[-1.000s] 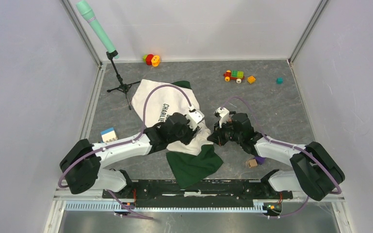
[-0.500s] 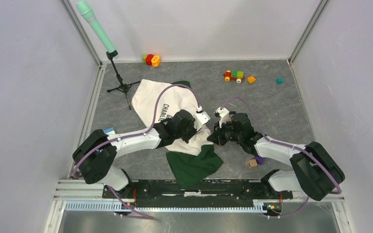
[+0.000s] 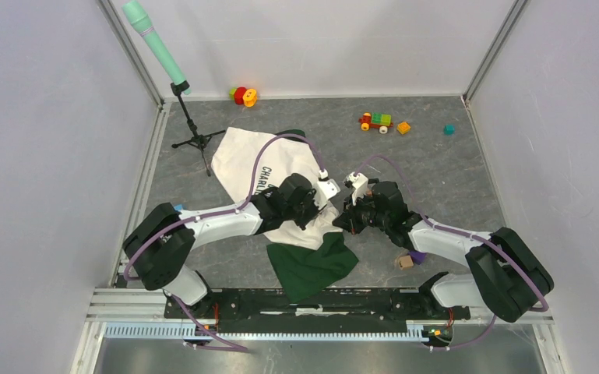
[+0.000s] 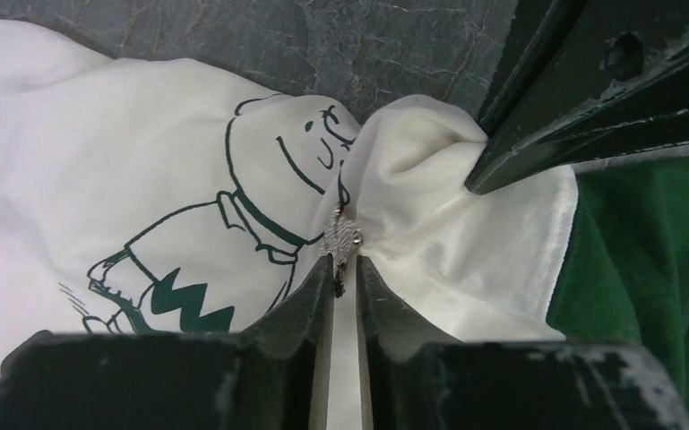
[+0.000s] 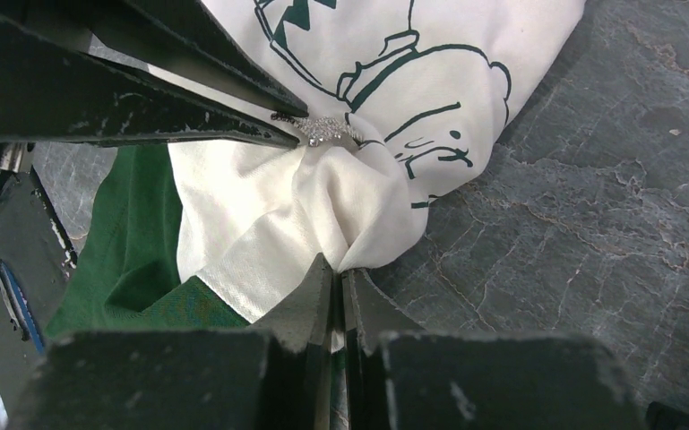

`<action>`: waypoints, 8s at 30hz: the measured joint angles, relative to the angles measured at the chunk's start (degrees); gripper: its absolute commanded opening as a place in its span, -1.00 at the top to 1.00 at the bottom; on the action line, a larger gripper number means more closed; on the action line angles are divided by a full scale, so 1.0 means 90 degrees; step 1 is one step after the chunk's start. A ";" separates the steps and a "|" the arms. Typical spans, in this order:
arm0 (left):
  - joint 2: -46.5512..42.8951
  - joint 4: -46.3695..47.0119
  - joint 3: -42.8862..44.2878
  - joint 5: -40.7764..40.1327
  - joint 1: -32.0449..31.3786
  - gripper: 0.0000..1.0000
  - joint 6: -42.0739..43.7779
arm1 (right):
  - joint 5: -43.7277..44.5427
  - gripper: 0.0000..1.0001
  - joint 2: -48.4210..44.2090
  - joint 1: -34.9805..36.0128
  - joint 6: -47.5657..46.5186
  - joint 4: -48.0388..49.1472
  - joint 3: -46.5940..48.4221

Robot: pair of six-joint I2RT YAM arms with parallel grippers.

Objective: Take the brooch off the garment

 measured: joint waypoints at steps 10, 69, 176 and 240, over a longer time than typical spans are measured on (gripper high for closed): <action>0.0075 0.0138 -0.0053 0.0017 0.0036 0.95 -0.0066 | 0.0024 0.77 0.0000 -0.0002 0.0002 -0.0027 0.0002; -0.2849 -0.0027 -0.0787 0.1615 0.1258 0.95 -0.4087 | -0.0874 0.42 0.0287 0.0131 0.4109 0.5161 -0.1229; -0.2732 -0.2807 0.0634 0.1008 0.1353 0.95 -0.4029 | -0.0442 -0.58 0.0401 0.1231 0.3007 0.3949 -0.0624; -0.3449 -0.1309 0.0189 0.4051 0.1430 0.96 -0.5003 | -0.1081 0.09 -0.1923 0.0777 0.3361 0.2271 0.0238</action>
